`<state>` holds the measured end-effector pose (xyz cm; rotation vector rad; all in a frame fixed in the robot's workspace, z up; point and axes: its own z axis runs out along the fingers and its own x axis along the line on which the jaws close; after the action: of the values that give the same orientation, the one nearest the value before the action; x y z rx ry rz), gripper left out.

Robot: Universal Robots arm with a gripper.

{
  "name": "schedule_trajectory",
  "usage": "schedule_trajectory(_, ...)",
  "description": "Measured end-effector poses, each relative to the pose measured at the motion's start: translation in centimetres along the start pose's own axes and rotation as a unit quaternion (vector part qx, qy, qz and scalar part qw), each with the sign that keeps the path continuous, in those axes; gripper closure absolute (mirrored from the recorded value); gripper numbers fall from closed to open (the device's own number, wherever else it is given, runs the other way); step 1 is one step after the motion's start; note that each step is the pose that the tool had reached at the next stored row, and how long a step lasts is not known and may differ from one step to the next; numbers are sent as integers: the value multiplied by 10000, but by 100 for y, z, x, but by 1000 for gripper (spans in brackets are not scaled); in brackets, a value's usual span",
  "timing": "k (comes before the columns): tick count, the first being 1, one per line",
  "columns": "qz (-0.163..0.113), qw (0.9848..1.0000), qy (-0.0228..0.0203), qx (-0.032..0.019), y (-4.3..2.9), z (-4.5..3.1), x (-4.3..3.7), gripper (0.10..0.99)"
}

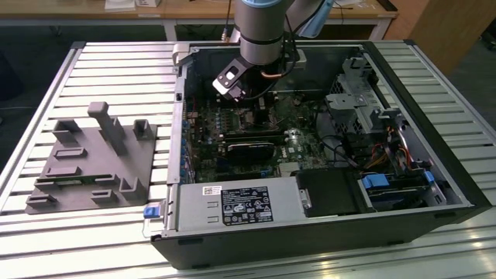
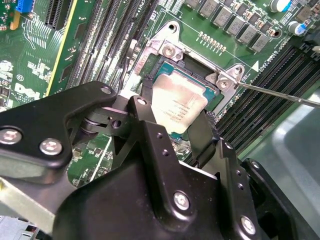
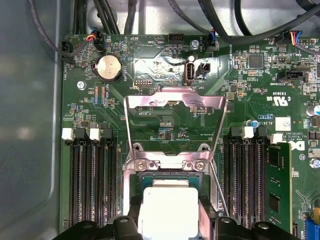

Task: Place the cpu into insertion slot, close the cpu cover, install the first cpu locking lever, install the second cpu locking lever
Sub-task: 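Place the cpu into insertion slot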

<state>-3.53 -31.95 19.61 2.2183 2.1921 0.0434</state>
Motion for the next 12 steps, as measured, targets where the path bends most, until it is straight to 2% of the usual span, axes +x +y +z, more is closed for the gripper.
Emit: schedule_trajectory(12,-32,10000,-1,1,9,6,0,553)
